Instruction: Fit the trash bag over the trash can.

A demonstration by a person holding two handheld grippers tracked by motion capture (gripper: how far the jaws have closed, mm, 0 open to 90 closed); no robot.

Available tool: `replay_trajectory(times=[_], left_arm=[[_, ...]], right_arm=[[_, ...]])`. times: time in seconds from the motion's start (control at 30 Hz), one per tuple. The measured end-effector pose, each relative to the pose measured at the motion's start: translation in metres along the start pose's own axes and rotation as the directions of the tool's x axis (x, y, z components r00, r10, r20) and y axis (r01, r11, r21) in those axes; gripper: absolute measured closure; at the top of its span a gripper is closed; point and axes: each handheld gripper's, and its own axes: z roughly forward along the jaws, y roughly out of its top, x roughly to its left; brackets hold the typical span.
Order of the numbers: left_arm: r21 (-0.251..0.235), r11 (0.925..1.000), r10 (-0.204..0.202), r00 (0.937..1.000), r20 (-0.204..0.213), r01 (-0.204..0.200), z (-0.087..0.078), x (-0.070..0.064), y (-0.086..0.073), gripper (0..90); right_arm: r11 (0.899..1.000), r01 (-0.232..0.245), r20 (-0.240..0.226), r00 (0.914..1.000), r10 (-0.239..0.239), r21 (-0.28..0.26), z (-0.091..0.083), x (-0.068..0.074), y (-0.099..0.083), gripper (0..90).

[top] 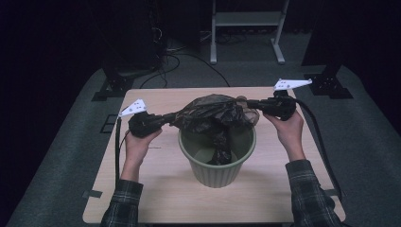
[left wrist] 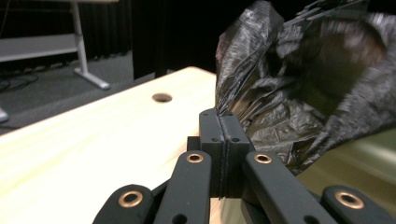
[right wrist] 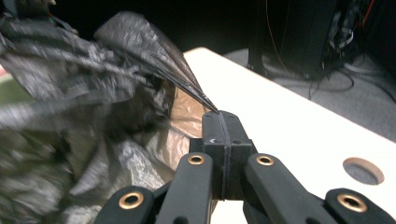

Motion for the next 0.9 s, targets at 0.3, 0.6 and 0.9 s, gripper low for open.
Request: replay_trajectory(times=[0.3, 0.6, 0.9], left_arm=[[0.015, 0.9998, 0.014, 0.9999, 0.010, -0.014, 0.000, -0.005, -0.001, 89.7], [0.015, 0.9997, 0.018, 0.9995, 0.024, -0.019, 0.000, -0.010, 0.000, 89.7], [0.012, 0.9996, 0.026, 0.9992, 0.031, -0.026, -0.001, -0.013, 0.002, 89.7]], right_arm=[[0.999, 0.005, 0.032, 0.9995, -0.004, -0.031, -0.012, 0.010, 0.001, 68.2], [0.988, 0.075, 0.009, 0.9972, -0.075, -0.136, -0.046, 0.047, 0.023, 60.6], [0.992, 0.071, -0.073, 0.9942, -0.079, -0.099, -0.029, 0.064, 0.030, 55.3]])
